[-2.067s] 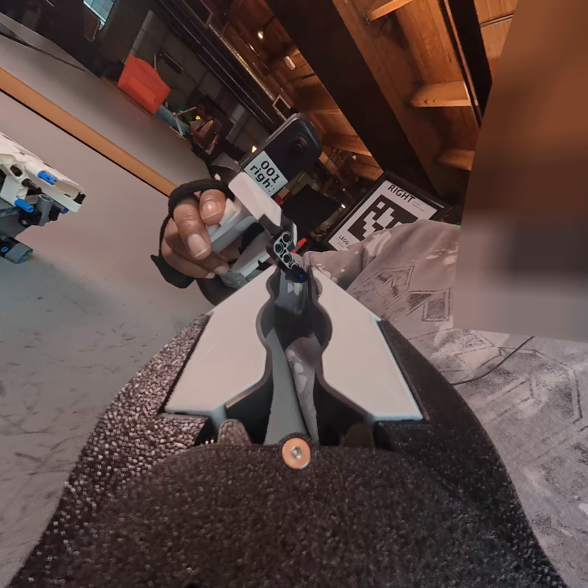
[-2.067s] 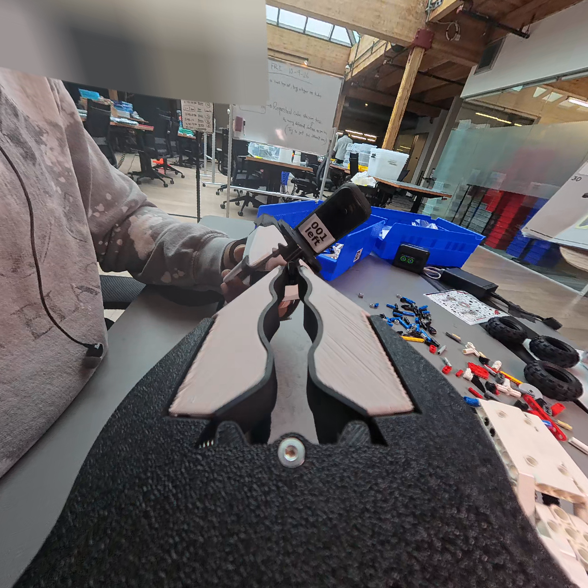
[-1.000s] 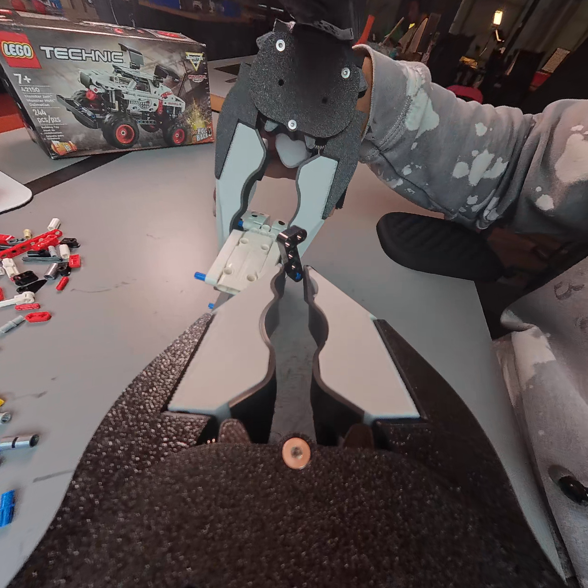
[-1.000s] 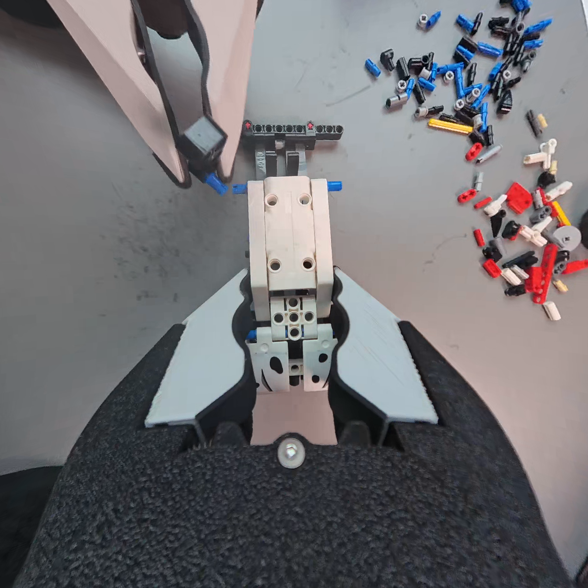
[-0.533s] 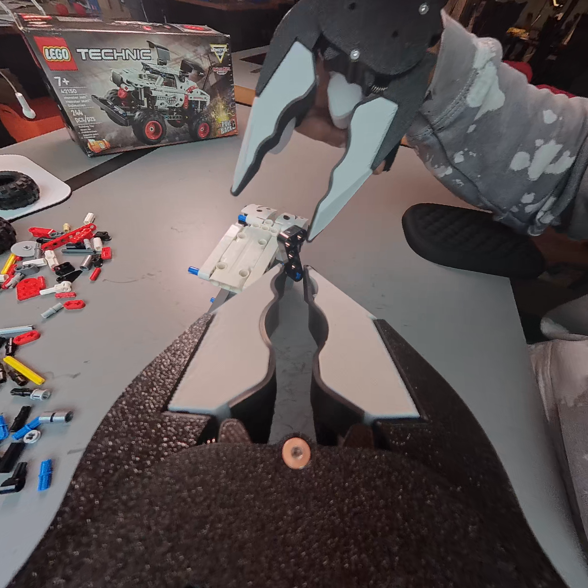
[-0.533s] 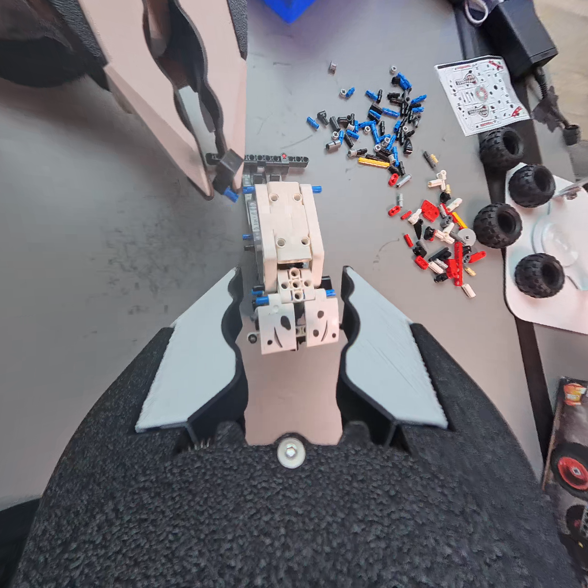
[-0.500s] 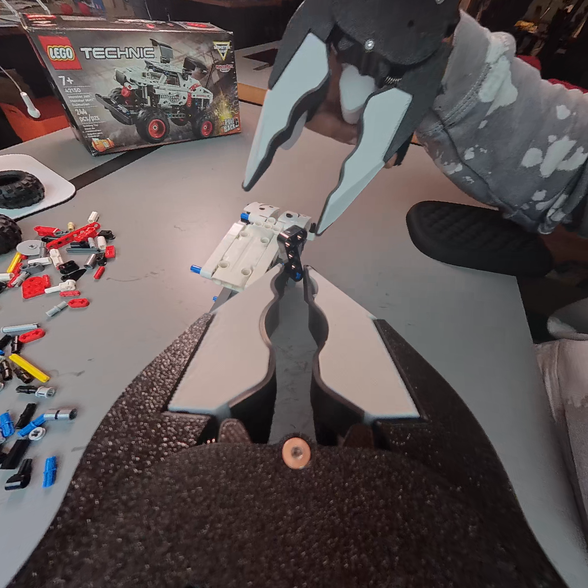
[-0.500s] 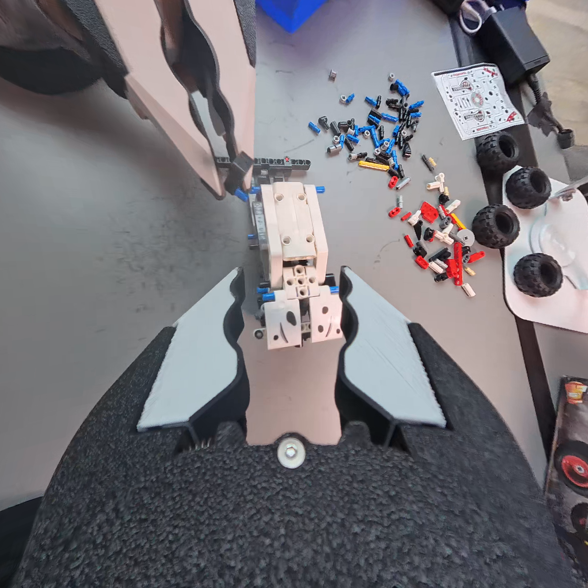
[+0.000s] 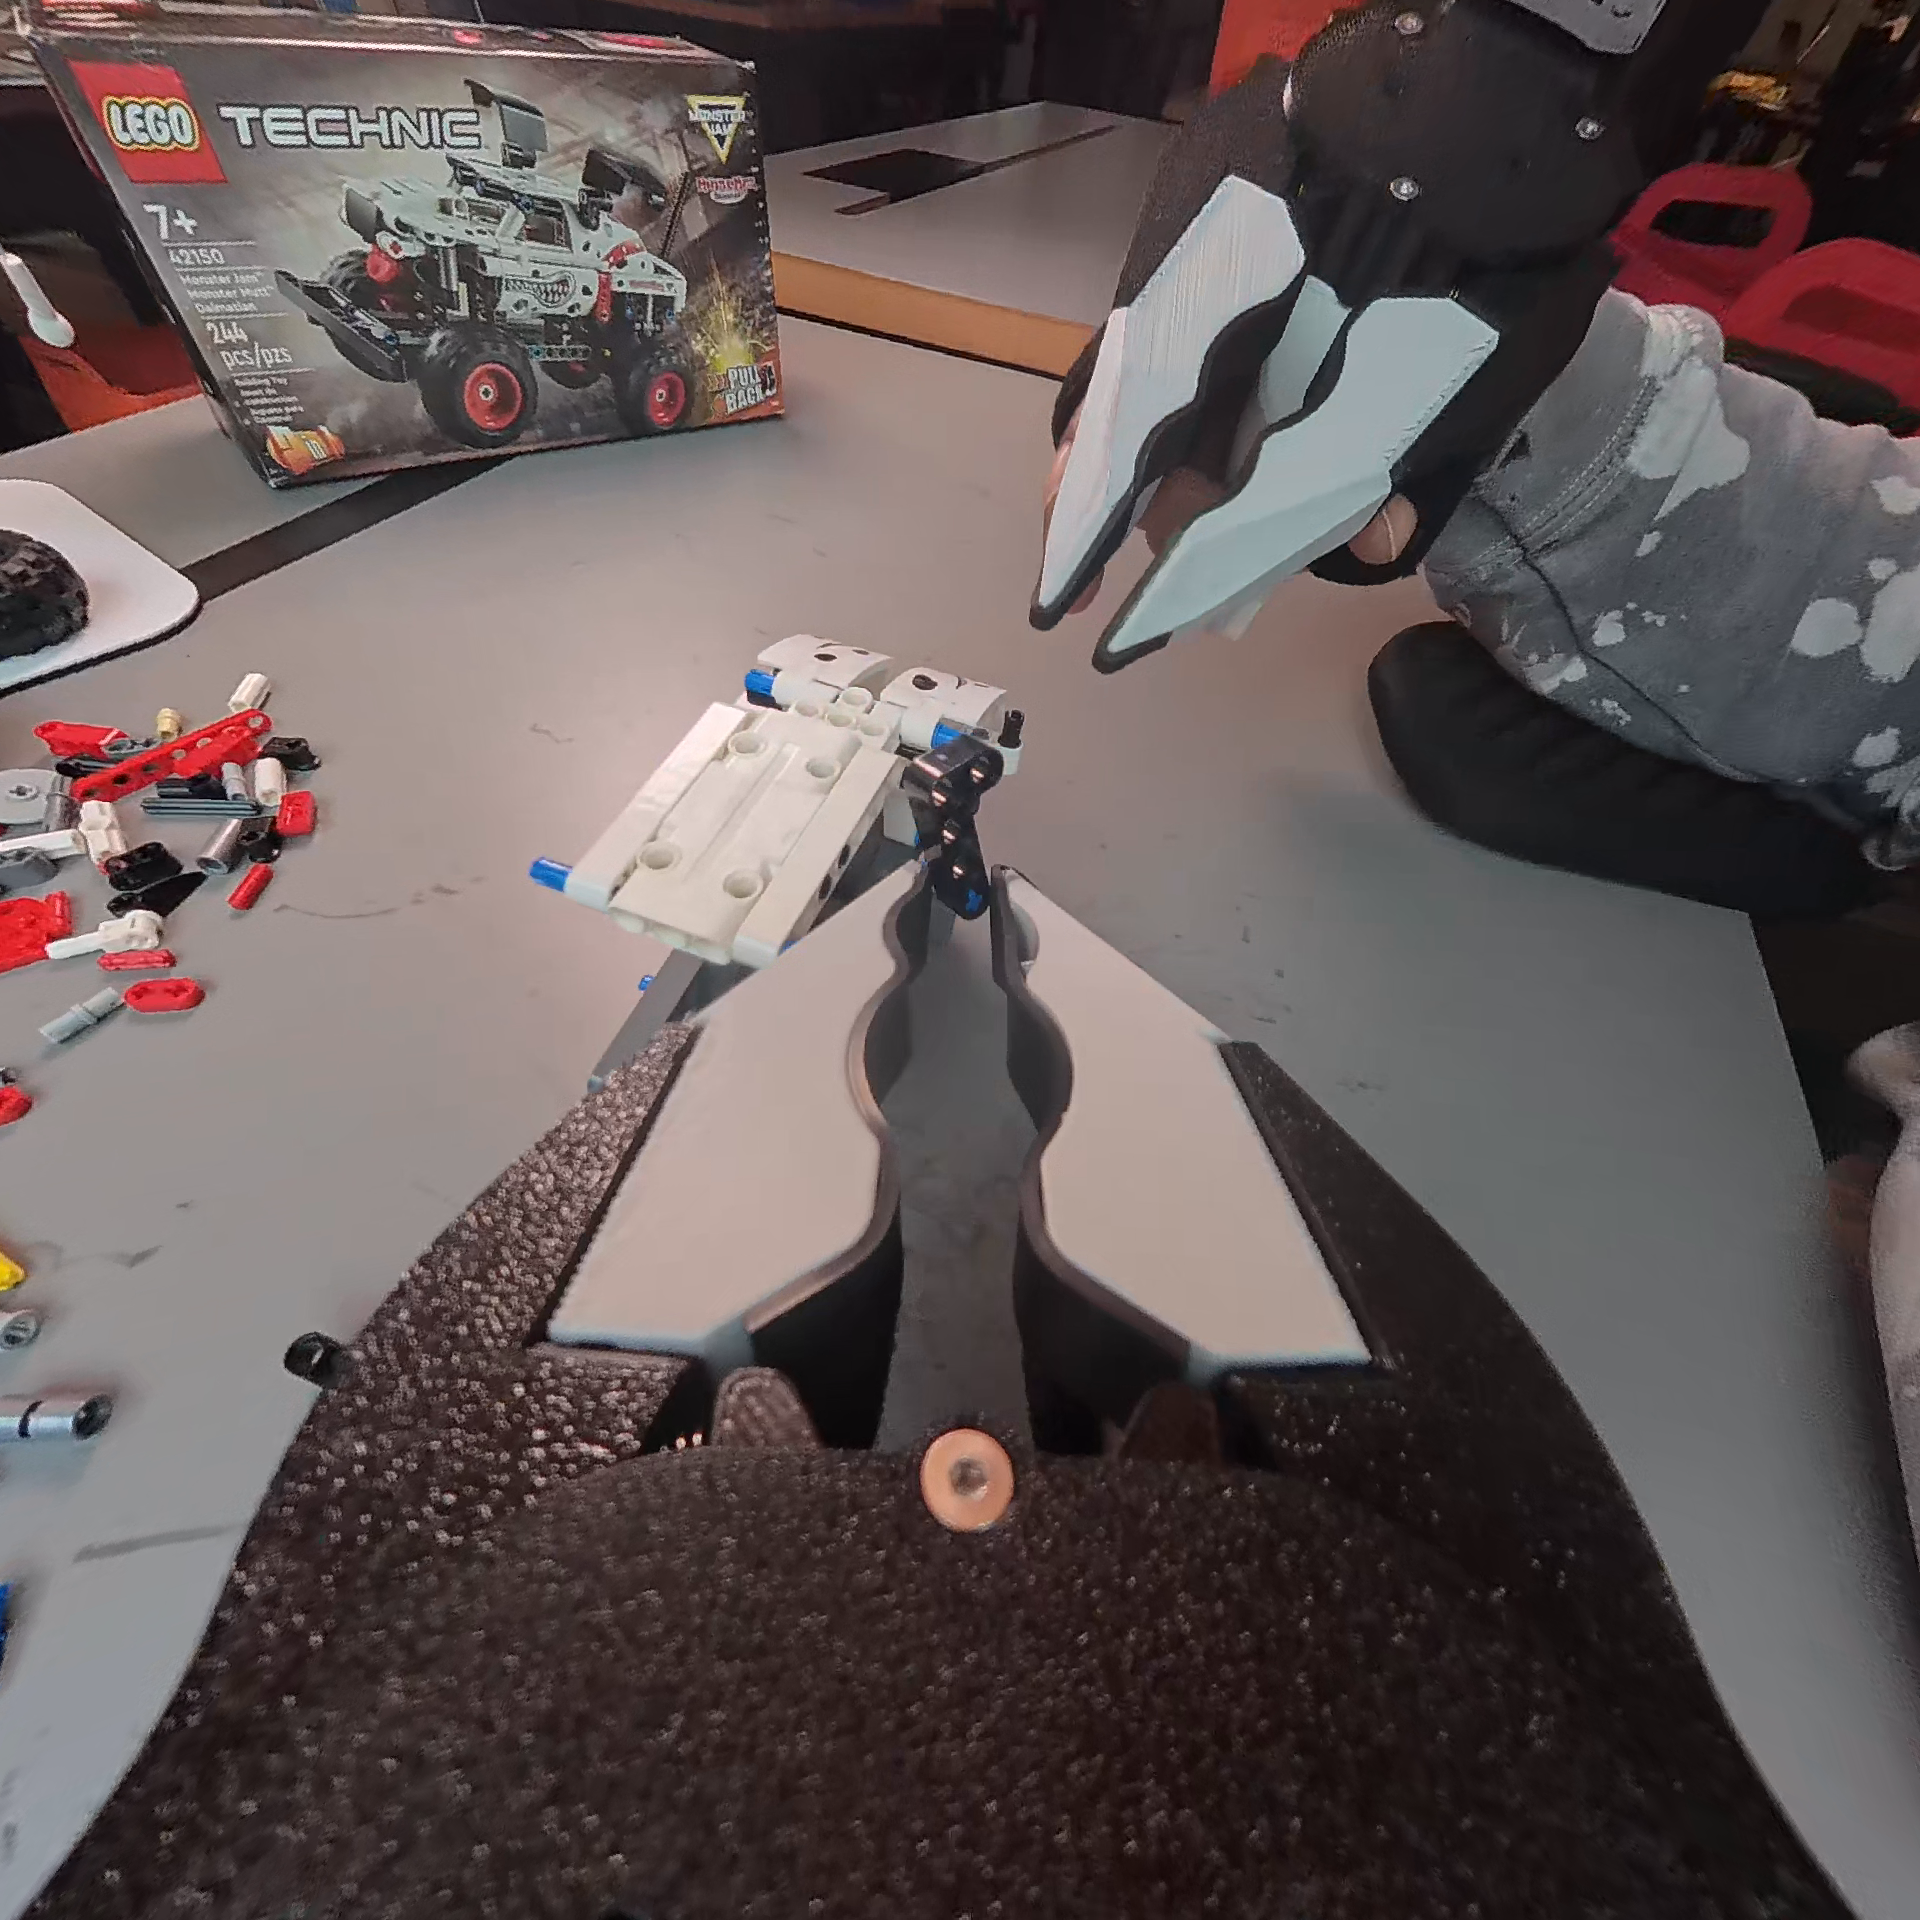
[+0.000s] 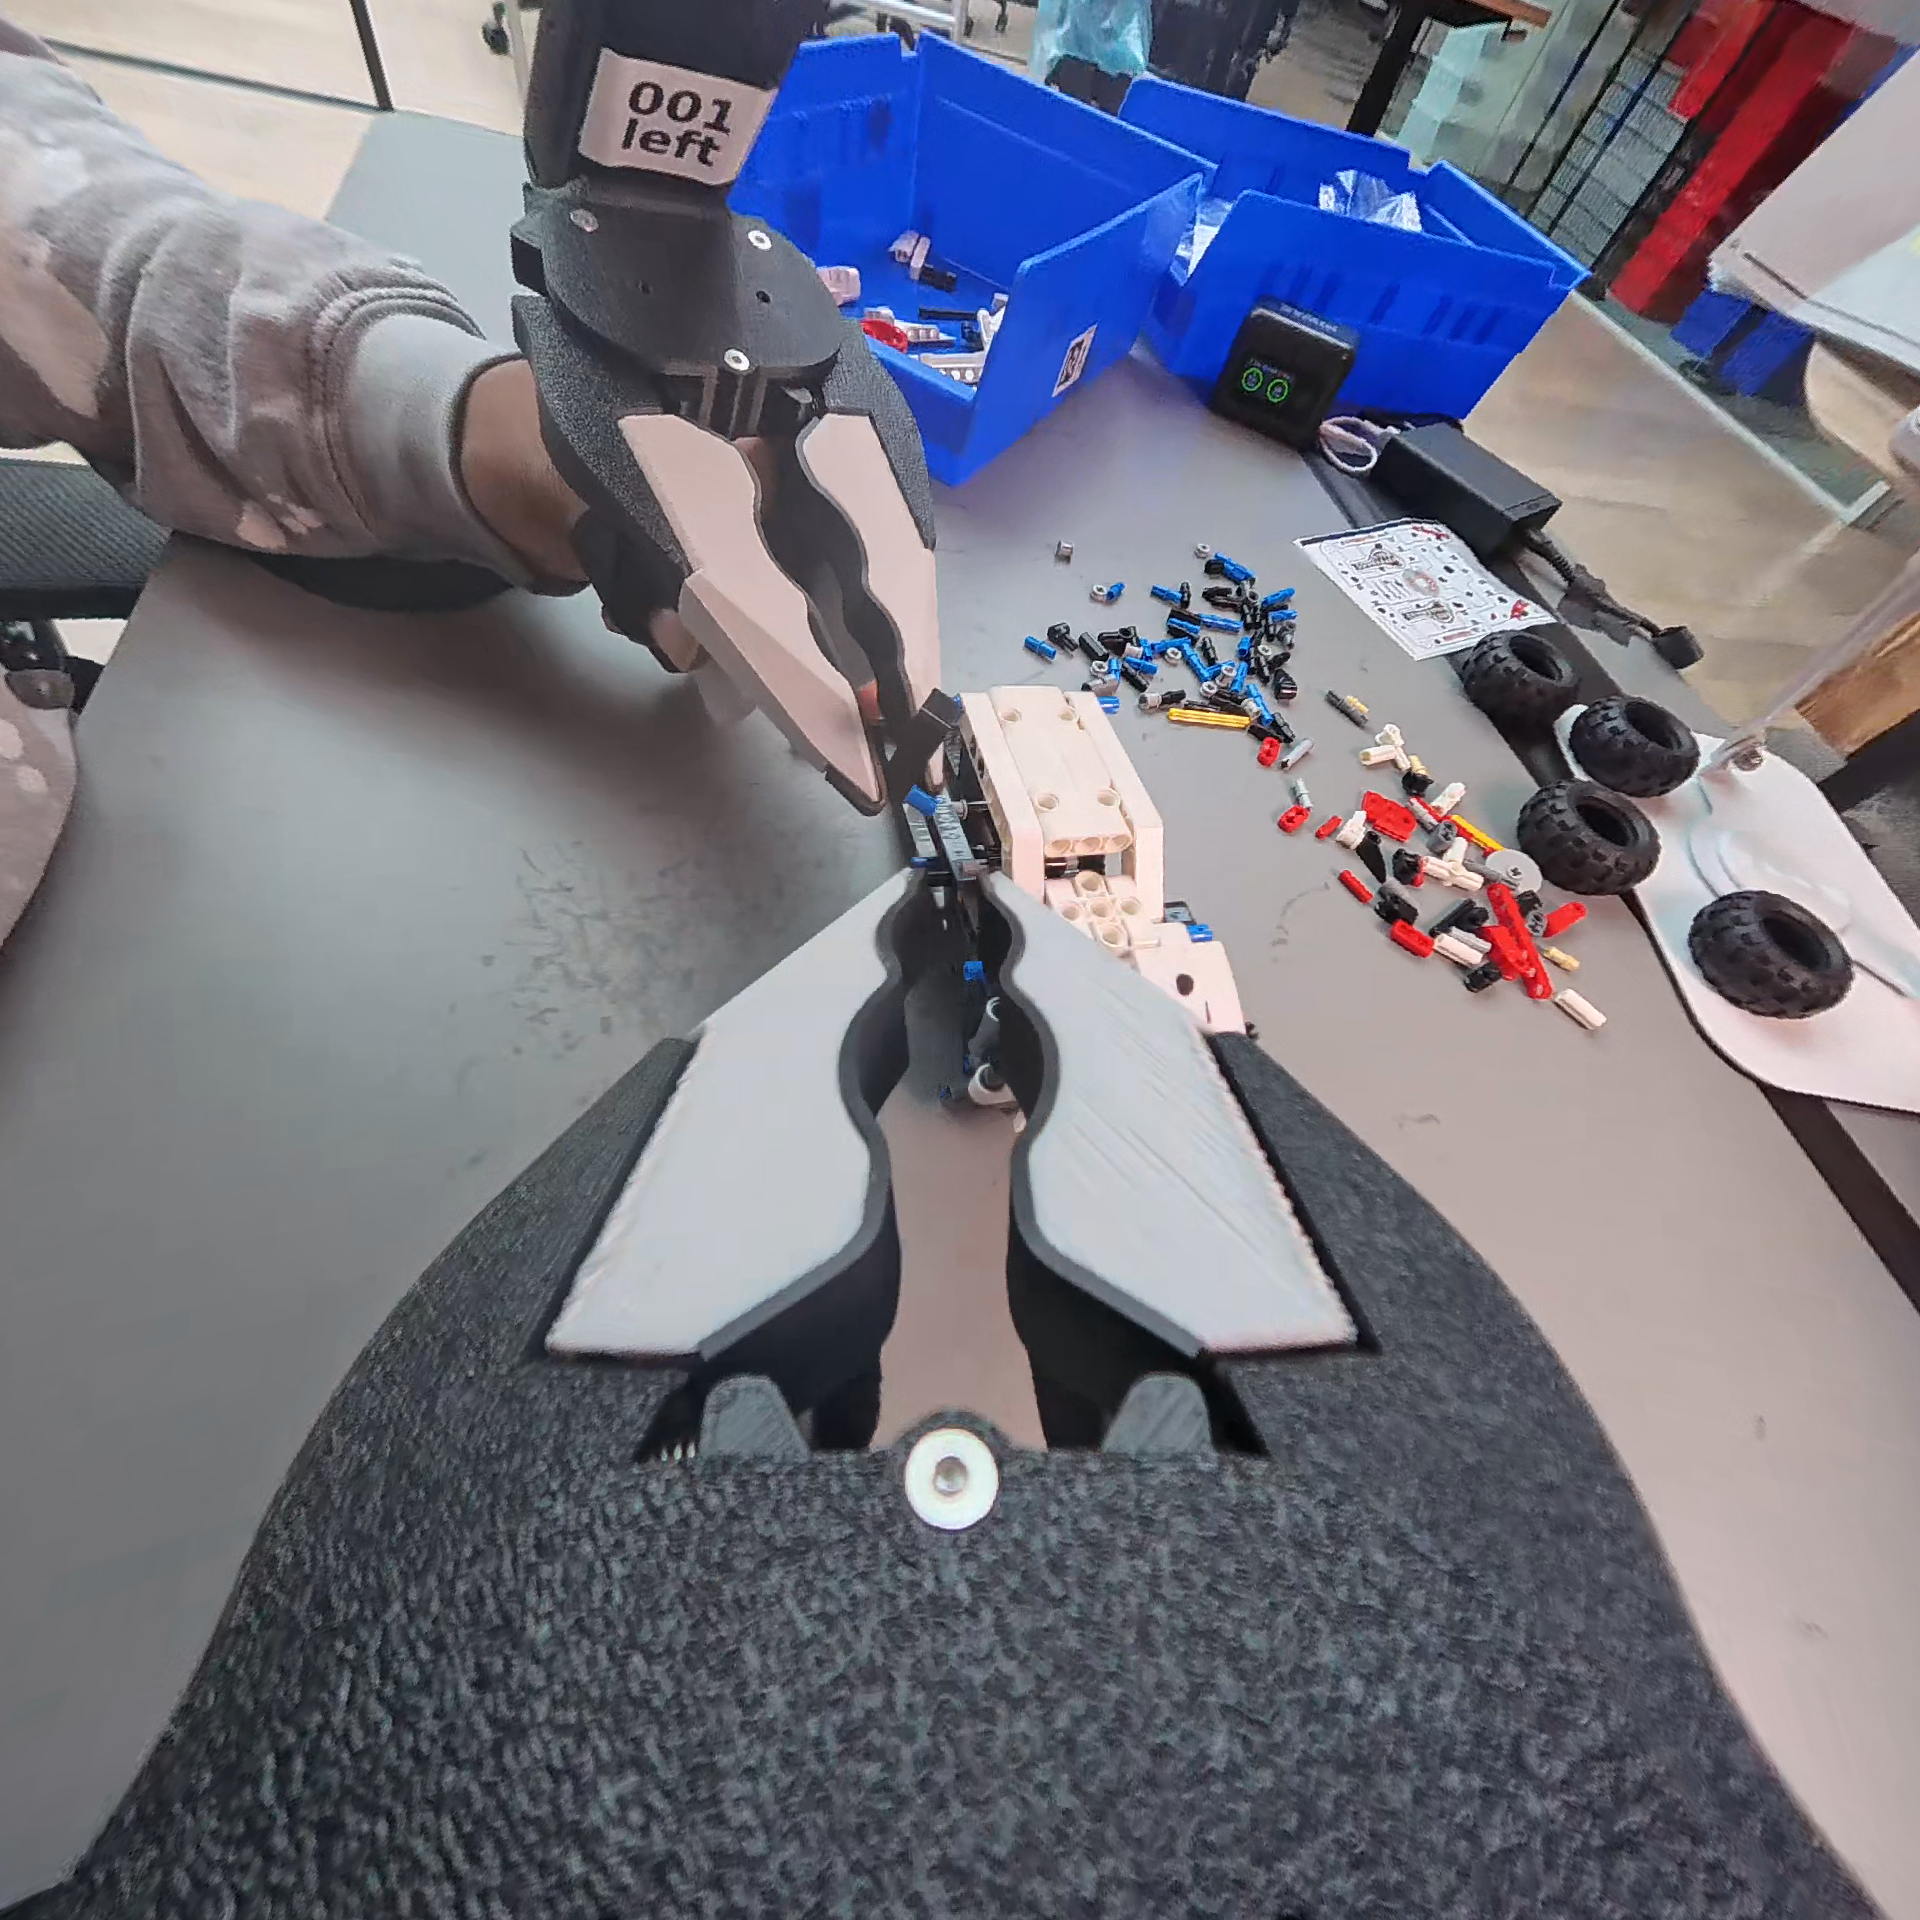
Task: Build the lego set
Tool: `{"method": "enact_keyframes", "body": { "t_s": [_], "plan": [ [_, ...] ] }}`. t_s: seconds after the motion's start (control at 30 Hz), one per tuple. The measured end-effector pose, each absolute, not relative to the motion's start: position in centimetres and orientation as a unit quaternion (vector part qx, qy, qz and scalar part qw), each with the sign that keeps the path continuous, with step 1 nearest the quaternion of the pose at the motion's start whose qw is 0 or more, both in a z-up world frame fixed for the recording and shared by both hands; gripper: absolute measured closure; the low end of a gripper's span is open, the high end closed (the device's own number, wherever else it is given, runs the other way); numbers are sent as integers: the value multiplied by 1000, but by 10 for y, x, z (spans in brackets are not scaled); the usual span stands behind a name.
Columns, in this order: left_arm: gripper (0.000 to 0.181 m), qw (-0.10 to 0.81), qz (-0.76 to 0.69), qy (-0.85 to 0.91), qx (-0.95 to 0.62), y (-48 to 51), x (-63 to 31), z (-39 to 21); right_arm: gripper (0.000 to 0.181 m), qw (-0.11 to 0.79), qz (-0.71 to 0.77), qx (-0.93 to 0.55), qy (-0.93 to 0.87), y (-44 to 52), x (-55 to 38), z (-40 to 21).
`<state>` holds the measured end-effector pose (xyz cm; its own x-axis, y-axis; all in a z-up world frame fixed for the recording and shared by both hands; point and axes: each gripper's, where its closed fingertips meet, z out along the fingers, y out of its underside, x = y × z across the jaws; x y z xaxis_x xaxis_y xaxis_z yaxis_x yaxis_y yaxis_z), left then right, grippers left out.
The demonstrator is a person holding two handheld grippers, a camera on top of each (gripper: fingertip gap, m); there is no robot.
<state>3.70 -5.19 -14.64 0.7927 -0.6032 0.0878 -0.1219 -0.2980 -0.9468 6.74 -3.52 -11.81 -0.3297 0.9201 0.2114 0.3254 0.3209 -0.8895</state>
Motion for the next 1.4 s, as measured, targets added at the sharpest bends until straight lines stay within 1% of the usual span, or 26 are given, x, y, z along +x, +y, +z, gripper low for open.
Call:
{"method": "enact_keyframes", "body": {
  "t_s": [0.2, 0.4, 0.47, 0.5, 0.53, 0.73, 0.8, 0.87, 1.07, 1.13, 1.2, 1.33, 1.4],
  "plan": [
    [171, 539, -198, 248, -781, -48, 47, -152, 166, 375, 384, -427, -728, -44, 64, -128],
    [170, 545, -112, 258, -790, -40, 55, -153, 163, 373, 385, -448, -716, -44, 56, -131],
    [170, 542, -99, 267, -791, -40, 59, -154, 165, 370, 388, -449, -715, -45, 57, -131],
    [170, 541, -93, 270, -791, -40, 60, -155, 171, 371, 388, -450, -713, -44, 57, -130],
    [170, 541, -88, 273, -791, -40, 61, -156, 172, 371, 388, -450, -714, -45, 57, -131],
    [170, 538, -68, 277, -793, -40, 58, -160, 172, 362, 387, -456, -715, -44, 60, -135],
    [171, 539, -61, 276, -793, -39, 56, -160, 166, 357, 393, -461, -711, -45, 59, -134],
    [171, 538, -55, 277, -794, -38, 55, -160, 165, 356, 398, -468, -704, -44, 58, -133],
    [171, 540, -42, 279, -793, -39, 54, -159, 168, 357, 387, -479, -702, -44, 55, -136],
    [171, 541, -39, 281, -792, -39, 54, -159, 173, 363, 386, -478, -701, -44, 54, -136],
    [170, 541, -36, 285, -790, -39, 55, -159, 173, 360, 391, -476, -701, -46, 53, -136],
    [169, 527, -63, 304, -791, -44, 62, -167, 174, 343, 374, -461, -728, -46, 62, -146],
    [165, 532, -81, 311, -783, -47, 64, -163, 174, 343, 359, -453, -741, -42, 67, -150]
  ]
}}
